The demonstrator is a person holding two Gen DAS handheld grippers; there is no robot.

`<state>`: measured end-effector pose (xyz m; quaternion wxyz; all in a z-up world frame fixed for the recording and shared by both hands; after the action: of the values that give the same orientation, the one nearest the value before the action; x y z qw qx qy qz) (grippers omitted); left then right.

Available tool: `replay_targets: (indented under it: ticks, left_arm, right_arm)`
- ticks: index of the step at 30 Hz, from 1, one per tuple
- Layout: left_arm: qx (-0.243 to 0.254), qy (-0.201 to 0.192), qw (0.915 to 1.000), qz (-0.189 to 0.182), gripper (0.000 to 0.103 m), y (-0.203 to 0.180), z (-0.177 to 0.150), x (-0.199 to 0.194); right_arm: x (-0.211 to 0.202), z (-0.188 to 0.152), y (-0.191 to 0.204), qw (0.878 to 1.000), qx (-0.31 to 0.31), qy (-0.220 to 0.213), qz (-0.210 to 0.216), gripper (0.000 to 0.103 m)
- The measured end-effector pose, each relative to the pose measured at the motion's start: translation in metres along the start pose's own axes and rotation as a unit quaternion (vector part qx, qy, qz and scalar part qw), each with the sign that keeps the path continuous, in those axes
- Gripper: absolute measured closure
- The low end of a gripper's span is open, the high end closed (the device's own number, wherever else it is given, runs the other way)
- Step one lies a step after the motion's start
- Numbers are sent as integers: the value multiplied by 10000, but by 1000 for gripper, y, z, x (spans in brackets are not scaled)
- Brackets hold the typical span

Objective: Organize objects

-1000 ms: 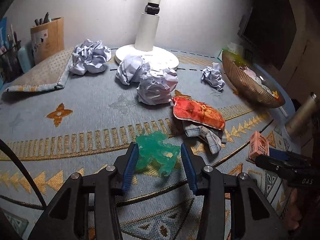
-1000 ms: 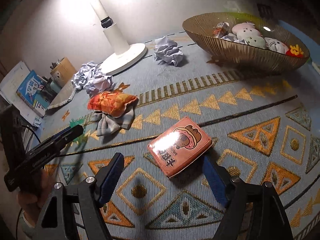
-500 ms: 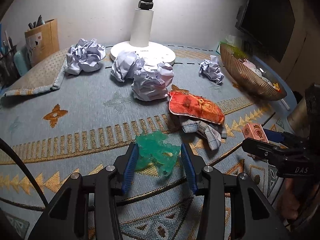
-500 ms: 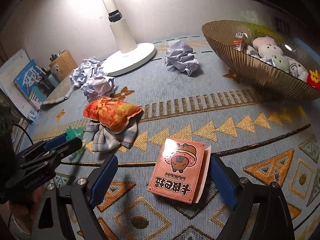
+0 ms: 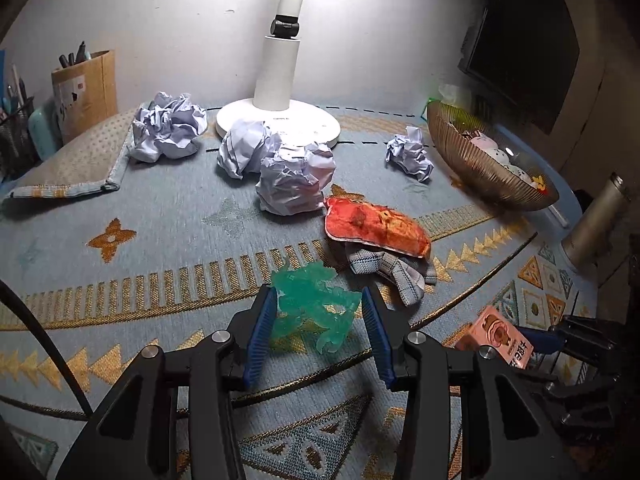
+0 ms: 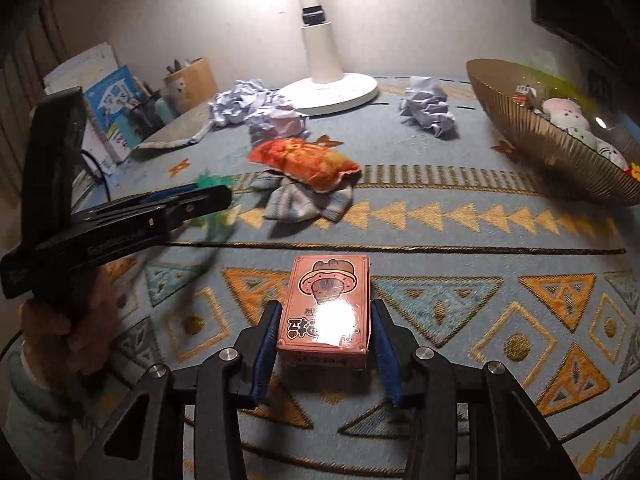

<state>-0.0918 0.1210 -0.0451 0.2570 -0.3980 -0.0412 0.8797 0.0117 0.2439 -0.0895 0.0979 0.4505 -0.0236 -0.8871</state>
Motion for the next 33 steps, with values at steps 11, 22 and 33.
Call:
replay_targets:
  ticks: [11,22,33]
  left_arm:
    - [527,-534,9843,-1600,62,-128,102,-37]
    - [991,-319,9719,-2111,47,-245,191,69]
    - [181,-102,9819,-1881,4,-197,150,68]
  right_arm:
    - [-108,74,-80,9894,452,-1319,-401,61]
    - [-121,169,-233,9544,1528,-1706,-1913,61]
    - [-125,131,-242,9544,1569,-1671,-1913,31]
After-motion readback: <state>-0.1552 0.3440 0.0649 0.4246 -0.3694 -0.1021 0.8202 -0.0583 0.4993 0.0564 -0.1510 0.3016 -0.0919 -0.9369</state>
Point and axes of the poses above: each gripper's, at about its wrist camera, not at the fingertips, and x roughly the way its jaws point, y to its left, z to its top, the point moved 10 cm from there along x, roughly the way its jaws point, and after that the axes turned 5 degrees about -z, right-handed, at the moved point
